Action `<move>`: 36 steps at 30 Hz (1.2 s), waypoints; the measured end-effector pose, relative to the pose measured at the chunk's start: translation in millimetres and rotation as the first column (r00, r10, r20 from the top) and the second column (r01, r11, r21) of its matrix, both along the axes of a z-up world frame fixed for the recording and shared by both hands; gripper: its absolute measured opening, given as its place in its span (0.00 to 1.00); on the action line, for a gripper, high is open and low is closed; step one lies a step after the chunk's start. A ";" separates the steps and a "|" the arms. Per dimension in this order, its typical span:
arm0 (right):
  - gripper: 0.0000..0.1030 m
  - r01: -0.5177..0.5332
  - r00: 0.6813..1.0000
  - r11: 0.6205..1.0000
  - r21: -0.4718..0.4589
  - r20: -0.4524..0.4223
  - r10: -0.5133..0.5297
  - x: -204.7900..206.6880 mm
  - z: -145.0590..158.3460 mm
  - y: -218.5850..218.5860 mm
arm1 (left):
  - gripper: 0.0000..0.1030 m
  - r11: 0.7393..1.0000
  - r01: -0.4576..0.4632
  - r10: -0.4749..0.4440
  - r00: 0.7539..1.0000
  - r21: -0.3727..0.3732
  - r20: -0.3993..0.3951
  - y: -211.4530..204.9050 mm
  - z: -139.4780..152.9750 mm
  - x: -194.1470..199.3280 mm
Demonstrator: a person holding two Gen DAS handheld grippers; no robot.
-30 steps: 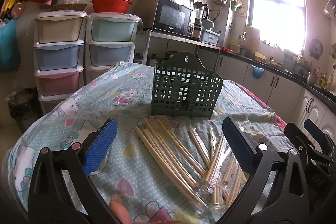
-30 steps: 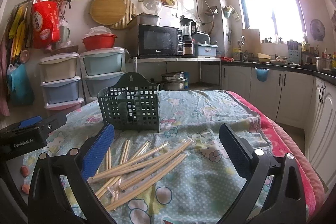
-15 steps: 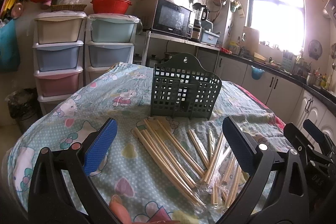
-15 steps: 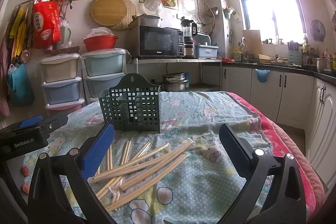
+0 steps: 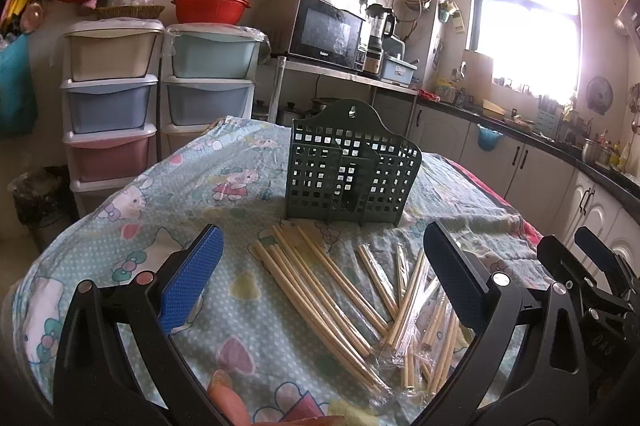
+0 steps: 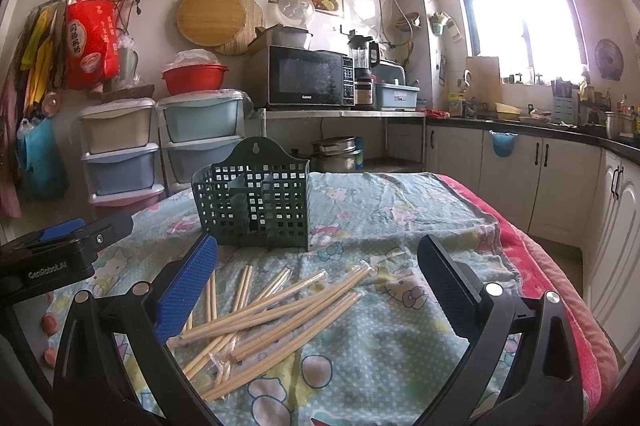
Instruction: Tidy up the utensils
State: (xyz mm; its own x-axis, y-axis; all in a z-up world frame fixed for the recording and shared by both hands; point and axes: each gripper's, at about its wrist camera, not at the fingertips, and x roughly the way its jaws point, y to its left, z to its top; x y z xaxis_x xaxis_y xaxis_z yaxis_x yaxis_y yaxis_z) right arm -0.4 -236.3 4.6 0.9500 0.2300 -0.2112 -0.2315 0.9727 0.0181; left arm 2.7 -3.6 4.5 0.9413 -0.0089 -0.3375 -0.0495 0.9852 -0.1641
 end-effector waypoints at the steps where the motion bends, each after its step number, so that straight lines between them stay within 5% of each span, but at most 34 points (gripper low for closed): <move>1: 0.94 -0.003 1.000 1.000 -0.002 0.000 0.003 -0.1 0.3 0.8 | 0.90 1.000 0.000 0.000 1.000 -0.002 -0.002 0.1 0.5 0.3; 23: 0.94 -0.148 0.977 0.988 -0.054 -0.160 0.137 31.5 -3.3 15.7 | 0.90 0.995 -0.064 0.059 0.996 -0.074 -0.063 34.9 -5.6 14.6; 36: 0.94 -0.149 0.962 0.989 -0.022 -0.233 0.140 68.1 9.6 8.1 | 0.90 0.993 -0.057 0.048 0.995 -0.108 -0.087 53.4 5.5 38.2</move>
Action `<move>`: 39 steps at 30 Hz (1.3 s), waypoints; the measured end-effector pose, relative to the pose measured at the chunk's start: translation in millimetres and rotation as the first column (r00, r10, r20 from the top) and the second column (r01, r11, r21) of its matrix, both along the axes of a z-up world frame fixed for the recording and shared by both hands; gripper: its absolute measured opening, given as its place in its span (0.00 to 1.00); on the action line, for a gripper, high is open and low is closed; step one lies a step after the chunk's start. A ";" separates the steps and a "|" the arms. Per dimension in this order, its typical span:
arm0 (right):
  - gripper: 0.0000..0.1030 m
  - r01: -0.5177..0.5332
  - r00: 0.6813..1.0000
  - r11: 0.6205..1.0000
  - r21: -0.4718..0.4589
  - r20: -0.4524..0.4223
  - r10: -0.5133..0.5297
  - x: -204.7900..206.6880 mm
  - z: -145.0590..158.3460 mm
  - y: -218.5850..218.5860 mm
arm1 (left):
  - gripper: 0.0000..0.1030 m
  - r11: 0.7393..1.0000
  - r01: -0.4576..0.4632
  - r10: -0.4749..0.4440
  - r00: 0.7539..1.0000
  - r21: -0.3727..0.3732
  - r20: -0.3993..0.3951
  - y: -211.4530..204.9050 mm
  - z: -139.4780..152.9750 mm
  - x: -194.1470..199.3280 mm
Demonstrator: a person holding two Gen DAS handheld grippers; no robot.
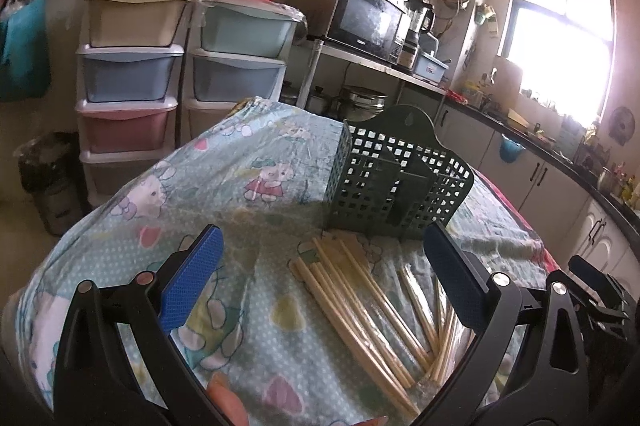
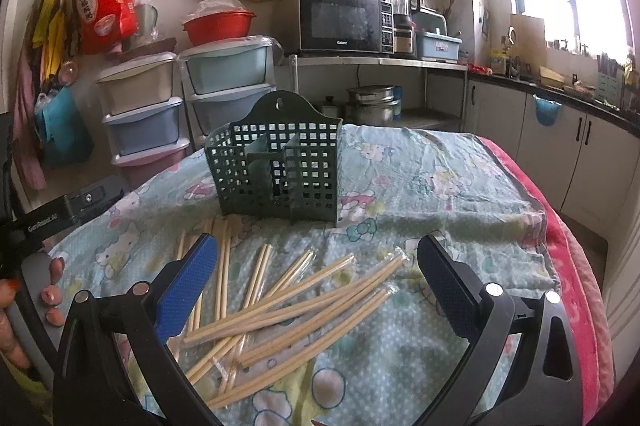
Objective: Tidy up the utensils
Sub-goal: 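Lower the left tool onto a chopstick while the right tool closes on another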
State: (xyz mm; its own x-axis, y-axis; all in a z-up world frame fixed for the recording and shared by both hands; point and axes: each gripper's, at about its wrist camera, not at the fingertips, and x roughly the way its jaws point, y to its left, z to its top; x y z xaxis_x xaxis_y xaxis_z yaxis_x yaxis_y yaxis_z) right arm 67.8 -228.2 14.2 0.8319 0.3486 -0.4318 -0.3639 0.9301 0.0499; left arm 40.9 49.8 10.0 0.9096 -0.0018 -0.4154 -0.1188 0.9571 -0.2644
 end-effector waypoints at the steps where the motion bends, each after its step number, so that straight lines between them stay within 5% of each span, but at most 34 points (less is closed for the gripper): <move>1: 0.94 0.004 1.000 1.000 0.009 -0.010 -0.004 4.5 1.2 -2.2 | 0.90 1.000 0.018 -0.018 1.000 -0.013 -0.001 0.5 1.6 3.6; 20: 0.87 0.069 0.988 0.998 0.012 -0.138 -0.067 64.5 -0.7 -27.9 | 0.90 0.990 0.126 -0.137 0.969 -0.066 -0.203 10.4 -17.6 95.2; 26: 0.83 0.099 0.965 0.995 0.022 -0.246 -0.091 86.0 -15.4 -39.2 | 0.90 0.986 0.132 -0.155 0.951 -0.104 -0.269 17.6 -29.0 115.0; 33: 0.62 0.104 0.913 0.993 0.065 -0.403 -0.069 111.8 -41.1 -46.8 | 0.82 0.979 0.150 -0.192 0.911 -0.140 -0.365 19.5 -49.0 137.3; 39: 0.44 0.125 0.851 0.982 0.143 -0.524 -0.032 131.8 -62.5 -54.1 | 0.58 0.968 0.137 -0.218 0.875 -0.211 -0.432 29.1 -68.9 151.9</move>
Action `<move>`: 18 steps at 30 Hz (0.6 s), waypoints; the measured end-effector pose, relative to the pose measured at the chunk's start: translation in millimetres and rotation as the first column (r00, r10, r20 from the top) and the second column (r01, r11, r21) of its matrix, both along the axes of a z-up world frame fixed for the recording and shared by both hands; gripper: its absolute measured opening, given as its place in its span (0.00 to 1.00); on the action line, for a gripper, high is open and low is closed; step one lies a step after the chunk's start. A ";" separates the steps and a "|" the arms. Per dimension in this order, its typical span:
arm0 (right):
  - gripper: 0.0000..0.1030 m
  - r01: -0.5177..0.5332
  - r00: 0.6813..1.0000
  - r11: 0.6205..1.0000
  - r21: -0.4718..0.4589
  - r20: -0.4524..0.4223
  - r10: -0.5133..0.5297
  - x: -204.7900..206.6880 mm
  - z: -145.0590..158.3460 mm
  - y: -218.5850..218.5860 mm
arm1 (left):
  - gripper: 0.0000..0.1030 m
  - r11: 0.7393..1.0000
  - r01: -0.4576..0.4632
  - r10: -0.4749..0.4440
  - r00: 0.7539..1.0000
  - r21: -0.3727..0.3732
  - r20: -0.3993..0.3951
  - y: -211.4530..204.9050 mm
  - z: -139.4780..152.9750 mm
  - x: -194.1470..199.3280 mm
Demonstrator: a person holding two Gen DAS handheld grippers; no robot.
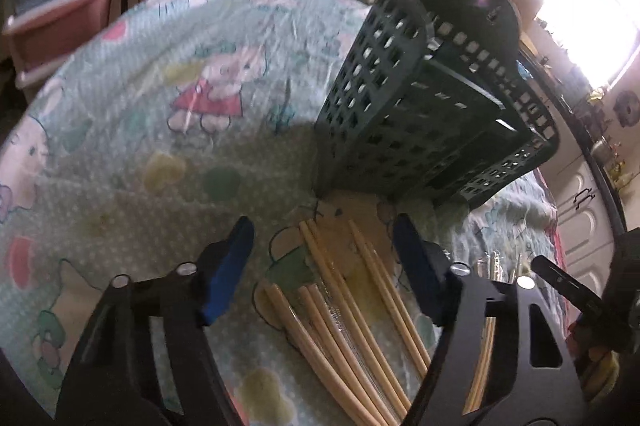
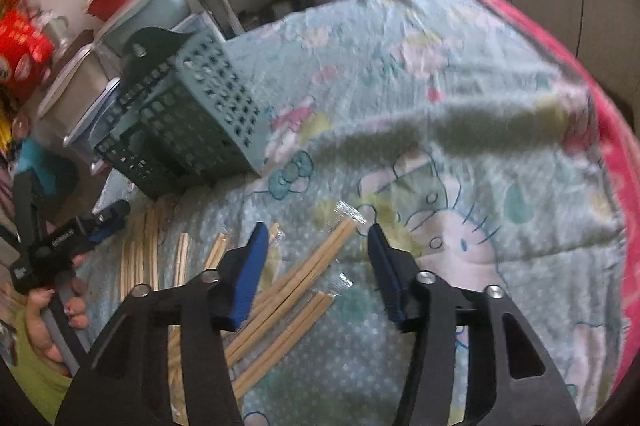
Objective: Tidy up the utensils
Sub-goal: 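Lower the left tool onto a chopstick while the right tool closes on another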
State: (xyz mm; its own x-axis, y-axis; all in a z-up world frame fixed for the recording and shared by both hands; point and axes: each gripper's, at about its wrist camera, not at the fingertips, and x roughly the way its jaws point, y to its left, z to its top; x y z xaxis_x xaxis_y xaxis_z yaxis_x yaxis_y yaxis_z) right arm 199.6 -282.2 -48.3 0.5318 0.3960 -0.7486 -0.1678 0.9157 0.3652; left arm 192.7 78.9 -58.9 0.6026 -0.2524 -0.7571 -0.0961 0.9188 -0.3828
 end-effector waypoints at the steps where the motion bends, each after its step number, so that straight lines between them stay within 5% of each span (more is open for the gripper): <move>1: 0.42 0.009 1.000 1.000 0.013 -0.018 -0.009 3.5 -3.4 -2.4 | 0.55 1.000 -0.002 0.002 1.000 -0.008 -0.014 2.1 -2.8 2.1; 7: 0.28 0.026 0.996 0.999 0.047 -0.087 -0.021 18.7 -17.0 -4.9 | 0.46 0.999 -0.011 0.009 0.999 -0.040 -0.047 9.5 -9.7 11.1; 18: 0.13 0.067 0.995 0.993 0.097 -0.085 -0.059 26.9 -18.2 -20.2 | 0.22 0.998 -0.030 0.026 0.996 -0.056 -0.080 20.1 -12.6 23.5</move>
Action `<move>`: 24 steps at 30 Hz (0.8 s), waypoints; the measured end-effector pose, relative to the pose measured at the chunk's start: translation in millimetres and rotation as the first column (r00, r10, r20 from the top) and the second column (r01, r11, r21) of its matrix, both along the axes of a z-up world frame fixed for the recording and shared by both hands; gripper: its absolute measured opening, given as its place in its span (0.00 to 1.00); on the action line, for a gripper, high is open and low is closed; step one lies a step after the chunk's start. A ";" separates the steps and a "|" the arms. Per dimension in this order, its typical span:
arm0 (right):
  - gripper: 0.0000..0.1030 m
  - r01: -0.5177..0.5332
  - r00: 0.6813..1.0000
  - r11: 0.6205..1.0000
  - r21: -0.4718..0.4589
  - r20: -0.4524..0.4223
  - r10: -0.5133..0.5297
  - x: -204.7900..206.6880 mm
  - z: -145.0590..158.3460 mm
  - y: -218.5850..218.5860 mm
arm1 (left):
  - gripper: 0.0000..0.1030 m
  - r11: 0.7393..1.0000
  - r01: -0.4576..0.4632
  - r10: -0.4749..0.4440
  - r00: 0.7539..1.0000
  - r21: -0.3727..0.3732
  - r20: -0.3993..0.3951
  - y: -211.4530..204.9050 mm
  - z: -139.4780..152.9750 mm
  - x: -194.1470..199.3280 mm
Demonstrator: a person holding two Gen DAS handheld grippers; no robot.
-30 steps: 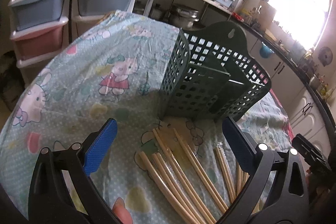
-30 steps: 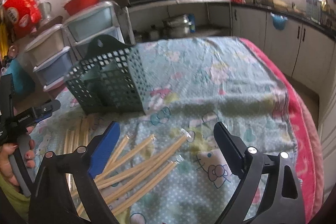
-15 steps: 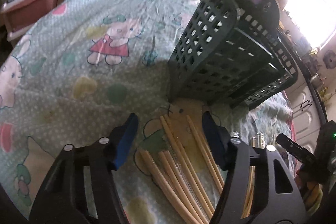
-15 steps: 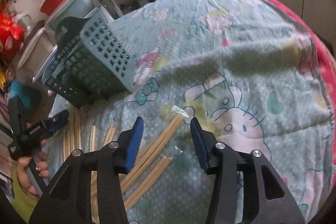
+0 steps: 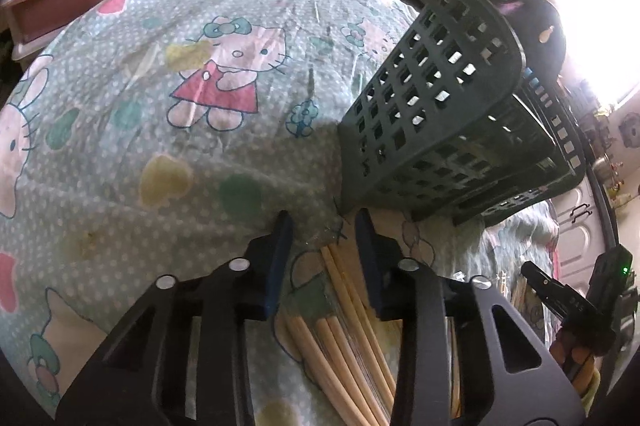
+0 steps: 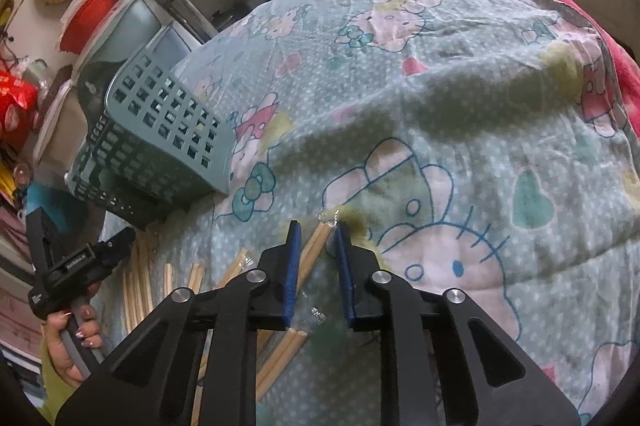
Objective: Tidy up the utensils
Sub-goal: 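Lower the left tool onto a chopstick while the right tool closes on another, then lift the held chopsticks with both tools and carry them over the green holder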
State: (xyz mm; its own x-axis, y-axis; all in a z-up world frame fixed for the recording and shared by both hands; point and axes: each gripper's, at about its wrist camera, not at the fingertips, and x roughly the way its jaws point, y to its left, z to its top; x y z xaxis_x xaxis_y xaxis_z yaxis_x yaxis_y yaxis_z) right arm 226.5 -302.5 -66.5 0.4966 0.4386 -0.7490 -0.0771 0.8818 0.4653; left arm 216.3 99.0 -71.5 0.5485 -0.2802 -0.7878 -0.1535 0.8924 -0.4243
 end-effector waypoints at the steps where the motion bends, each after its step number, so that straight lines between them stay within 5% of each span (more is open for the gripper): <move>1: 0.13 0.004 1.000 1.000 0.002 0.004 -0.004 0.3 0.7 -1.3 | 0.17 1.000 0.000 0.000 1.000 -0.002 -0.005 1.5 -0.2 0.8; 13: 0.11 0.006 0.997 1.000 0.018 0.073 -0.007 0.8 18.7 -6.8 | 0.00 0.999 0.021 -0.022 1.000 -0.036 -0.006 2.2 6.8 -7.1; 24: 0.09 -0.017 0.989 0.999 0.032 0.149 0.012 -8.9 44.5 -5.1 | 0.00 0.998 0.038 -0.035 0.997 -0.050 0.064 -1.6 28.0 -25.9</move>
